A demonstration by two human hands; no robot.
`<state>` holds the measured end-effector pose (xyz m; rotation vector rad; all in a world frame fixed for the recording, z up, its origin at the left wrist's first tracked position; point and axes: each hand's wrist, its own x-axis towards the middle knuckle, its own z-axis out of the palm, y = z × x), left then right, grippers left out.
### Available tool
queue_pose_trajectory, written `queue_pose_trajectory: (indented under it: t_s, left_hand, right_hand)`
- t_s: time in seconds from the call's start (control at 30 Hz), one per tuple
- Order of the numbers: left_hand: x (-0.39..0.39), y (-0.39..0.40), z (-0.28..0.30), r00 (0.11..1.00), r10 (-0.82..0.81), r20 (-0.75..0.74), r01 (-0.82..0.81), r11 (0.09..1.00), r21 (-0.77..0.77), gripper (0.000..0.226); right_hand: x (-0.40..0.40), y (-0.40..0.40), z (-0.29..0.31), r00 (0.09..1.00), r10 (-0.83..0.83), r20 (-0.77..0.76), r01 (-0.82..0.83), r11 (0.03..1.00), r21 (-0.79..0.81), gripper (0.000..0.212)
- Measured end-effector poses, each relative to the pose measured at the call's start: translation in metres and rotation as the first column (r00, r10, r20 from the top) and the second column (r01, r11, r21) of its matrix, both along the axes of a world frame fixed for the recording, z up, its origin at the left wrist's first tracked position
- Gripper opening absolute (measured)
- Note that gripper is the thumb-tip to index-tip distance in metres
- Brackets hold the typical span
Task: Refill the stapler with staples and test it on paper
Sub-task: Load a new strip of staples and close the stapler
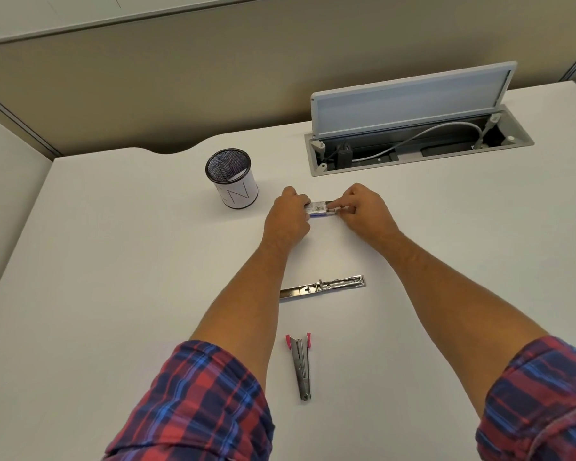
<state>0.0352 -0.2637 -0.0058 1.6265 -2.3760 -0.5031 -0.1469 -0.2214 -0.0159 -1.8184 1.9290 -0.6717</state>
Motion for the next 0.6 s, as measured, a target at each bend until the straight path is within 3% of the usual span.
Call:
queue_pose_trajectory:
  t_s: [0.6]
  left_hand:
    - [0.0002, -0.0015, -0.0007, 1.0, 0.001, -0.017, -0.001, 1.0, 0.018, 0.036]
  right_hand:
    - [-0.0061, -0.0003, 0.0005, 0.995, 0.062, -0.084, -0.059, 0.998, 0.028, 0.027]
